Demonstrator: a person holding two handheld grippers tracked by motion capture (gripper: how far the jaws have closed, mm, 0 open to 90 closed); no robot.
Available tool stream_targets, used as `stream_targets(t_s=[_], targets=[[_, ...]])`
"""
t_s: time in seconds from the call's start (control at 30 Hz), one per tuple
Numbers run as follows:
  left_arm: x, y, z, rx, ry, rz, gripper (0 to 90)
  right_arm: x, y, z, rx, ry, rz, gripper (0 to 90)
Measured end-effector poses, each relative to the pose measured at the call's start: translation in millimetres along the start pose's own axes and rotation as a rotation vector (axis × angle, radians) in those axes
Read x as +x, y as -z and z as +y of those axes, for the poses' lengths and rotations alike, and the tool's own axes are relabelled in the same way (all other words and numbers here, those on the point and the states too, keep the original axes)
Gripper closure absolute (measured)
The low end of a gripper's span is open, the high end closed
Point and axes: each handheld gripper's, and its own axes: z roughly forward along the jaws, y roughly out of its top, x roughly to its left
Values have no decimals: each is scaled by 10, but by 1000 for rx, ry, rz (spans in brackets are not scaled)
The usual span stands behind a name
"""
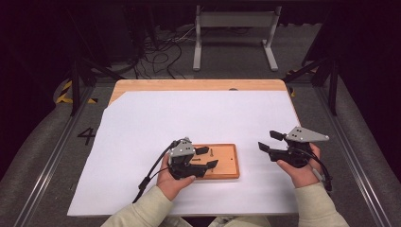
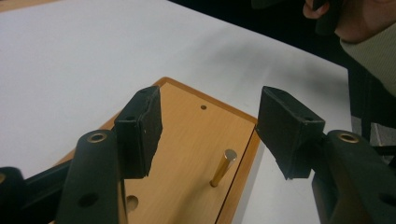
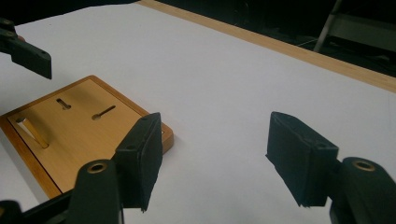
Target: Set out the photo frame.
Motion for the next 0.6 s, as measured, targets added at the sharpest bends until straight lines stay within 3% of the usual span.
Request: stream_targets(t_s=[0.17,0.47,0.6], targets=[[-13,-71,-76,37,-15,7,409,-3,-6,-6,3,3,2,366],[-65,-156,-165,74,-89,-7,510,7,-30,-18,4,7,25,408],[-60,-185,-179,89,-85,-21,538,7,-39,-23,3,9,32,414]])
